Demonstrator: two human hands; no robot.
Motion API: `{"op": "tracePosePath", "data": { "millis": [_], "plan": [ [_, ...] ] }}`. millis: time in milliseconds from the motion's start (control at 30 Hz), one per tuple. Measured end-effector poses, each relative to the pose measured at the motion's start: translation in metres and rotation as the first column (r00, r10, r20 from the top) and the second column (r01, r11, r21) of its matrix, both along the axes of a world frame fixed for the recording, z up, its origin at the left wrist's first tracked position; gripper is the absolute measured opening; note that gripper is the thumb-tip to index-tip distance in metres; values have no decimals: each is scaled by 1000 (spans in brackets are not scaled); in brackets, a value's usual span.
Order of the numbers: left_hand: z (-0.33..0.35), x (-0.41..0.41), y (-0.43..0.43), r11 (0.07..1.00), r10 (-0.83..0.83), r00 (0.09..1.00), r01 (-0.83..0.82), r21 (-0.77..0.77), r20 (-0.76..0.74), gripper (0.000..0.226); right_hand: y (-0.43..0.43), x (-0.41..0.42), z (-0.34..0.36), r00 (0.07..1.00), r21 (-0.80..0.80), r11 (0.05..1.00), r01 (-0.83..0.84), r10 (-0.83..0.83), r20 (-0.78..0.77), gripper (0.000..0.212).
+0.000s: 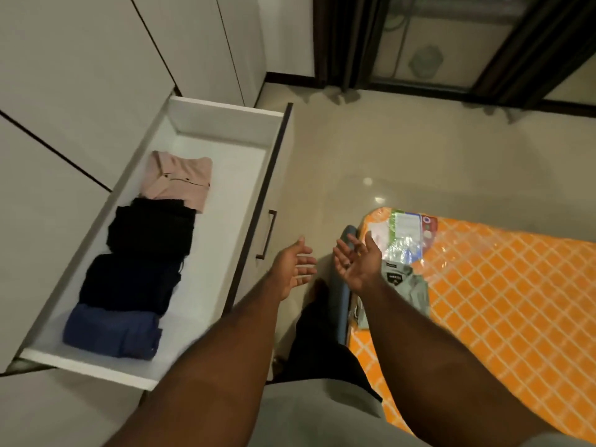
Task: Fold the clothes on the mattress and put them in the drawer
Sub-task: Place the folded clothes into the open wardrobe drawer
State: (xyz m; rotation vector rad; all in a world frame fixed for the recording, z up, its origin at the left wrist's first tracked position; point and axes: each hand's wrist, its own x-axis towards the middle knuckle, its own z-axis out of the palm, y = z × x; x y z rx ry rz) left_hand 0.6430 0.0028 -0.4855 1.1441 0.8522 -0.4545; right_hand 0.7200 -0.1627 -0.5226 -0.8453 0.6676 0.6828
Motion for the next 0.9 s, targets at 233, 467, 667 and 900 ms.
{"op": "tracePosePath", "data": {
  "millis": [233,467,667,900],
  "plan": [
    [-51,2,-54,986,-167,976,164,-31,-137,52,-71,-45,-76,936,-115,954,278,-296,-190,57],
    [-91,-6,-91,962,-272,936,256,-99,-221,53,-104,-93,-123,804,-195,859,473,-511,-303,61],
    [-126,-19,-100,972,-229,930,199,-127,-289,54,-109,-100,-169,674,-284,770,571,-638,-372,66],
    [-158,-11,-108,974,-204,935,164,-153,-292,59,-124,-80,-214,688,-347,798,493,-601,-407,63]
  ]
}}
